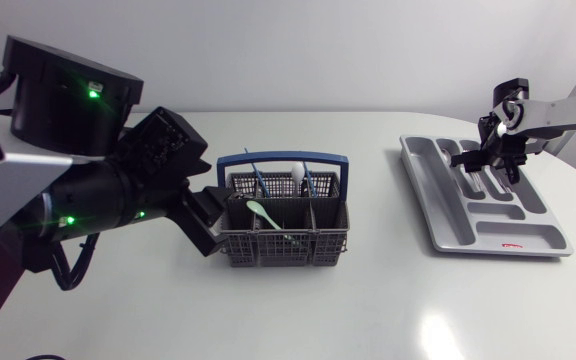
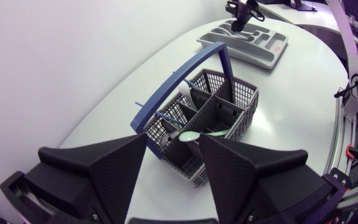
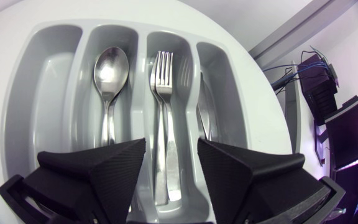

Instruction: Unload the cutlery basket into the drawer organizer.

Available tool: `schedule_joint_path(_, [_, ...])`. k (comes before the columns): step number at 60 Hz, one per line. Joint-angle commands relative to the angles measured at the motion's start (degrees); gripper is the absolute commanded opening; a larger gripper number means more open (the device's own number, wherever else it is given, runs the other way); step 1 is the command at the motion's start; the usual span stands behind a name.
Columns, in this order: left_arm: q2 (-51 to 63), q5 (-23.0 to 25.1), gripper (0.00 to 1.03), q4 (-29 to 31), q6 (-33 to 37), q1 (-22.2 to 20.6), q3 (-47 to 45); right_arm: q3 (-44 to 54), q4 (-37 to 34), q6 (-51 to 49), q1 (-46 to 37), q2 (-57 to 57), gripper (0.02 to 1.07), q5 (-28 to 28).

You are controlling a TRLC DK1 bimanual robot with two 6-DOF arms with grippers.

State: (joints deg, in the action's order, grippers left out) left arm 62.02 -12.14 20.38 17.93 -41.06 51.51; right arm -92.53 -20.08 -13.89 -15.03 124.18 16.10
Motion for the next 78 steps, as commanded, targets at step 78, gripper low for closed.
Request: schedule_joint_path(78, [13.0,21.5,0.48,-7.8,-12.9,10.5,-1.9,45.4,0.7,2.3,52.0,-56.5,0.85,-1.0])
